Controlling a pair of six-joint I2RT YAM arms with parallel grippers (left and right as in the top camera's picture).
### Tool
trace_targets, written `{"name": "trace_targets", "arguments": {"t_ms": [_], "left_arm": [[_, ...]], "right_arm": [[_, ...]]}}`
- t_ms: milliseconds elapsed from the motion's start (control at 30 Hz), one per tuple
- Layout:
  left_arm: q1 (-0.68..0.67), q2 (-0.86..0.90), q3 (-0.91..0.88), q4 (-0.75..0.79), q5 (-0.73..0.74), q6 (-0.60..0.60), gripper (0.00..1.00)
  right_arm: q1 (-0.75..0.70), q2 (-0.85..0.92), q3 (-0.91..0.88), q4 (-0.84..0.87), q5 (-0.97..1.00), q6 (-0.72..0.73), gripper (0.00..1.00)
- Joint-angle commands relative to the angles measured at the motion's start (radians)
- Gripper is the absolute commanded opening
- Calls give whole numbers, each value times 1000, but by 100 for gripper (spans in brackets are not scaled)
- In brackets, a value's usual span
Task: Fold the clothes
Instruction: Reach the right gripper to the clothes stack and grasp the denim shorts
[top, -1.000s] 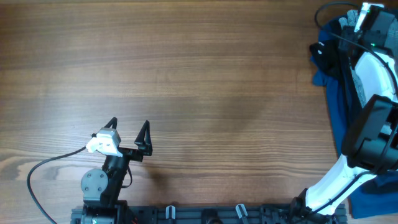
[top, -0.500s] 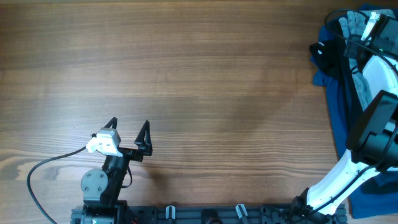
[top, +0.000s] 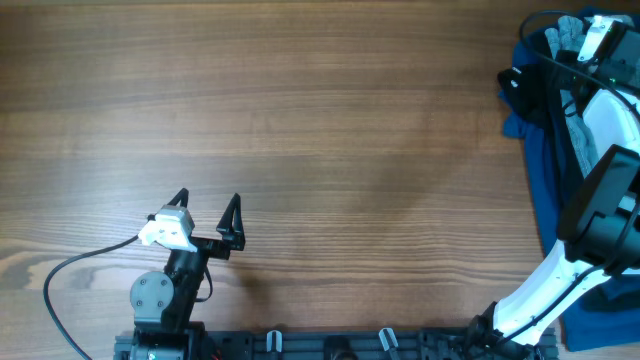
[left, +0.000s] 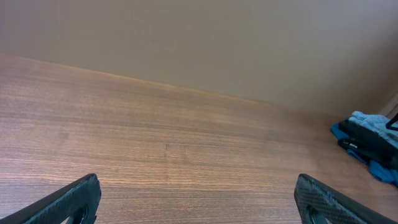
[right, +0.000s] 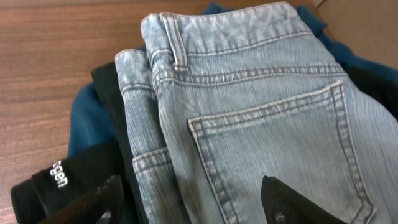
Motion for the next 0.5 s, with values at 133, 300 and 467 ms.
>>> {"name": "trace_targets", "arguments": {"t_ms": [133, 300, 467], "left_arm": [[-3, -7, -8, 0, -10, 20, 100], [-3, -7, -8, 0, -10, 20, 100], [-3, -7, -8, 0, -10, 20, 100]], "right_arm": [[0, 92, 6, 22, -61, -53, 75], [-6, 92, 6, 32, -53, -51, 64], [-8, 90, 7, 45, -54, -50, 37]]}}
